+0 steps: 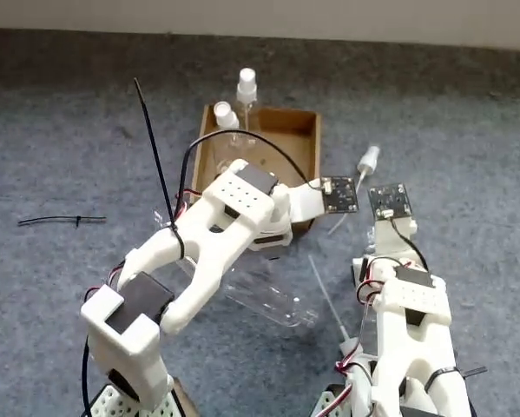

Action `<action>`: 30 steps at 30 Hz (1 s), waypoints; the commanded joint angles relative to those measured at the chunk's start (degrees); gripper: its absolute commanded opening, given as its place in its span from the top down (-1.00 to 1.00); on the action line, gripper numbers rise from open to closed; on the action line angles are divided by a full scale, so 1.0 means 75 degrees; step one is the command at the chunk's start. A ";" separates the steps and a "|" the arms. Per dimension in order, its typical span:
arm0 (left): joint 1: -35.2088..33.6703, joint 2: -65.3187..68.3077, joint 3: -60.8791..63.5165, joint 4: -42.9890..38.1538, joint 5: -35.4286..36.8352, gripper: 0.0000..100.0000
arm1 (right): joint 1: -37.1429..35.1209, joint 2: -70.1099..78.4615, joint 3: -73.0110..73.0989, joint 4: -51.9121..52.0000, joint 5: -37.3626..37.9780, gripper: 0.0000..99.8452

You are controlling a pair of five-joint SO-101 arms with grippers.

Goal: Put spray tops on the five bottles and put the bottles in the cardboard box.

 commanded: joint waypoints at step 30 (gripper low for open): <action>0.0029 0.0592 0.0088 -0.0879 -0.0035 0.69 | -0.0088 0.0123 0.0205 -0.0029 -0.0059 0.99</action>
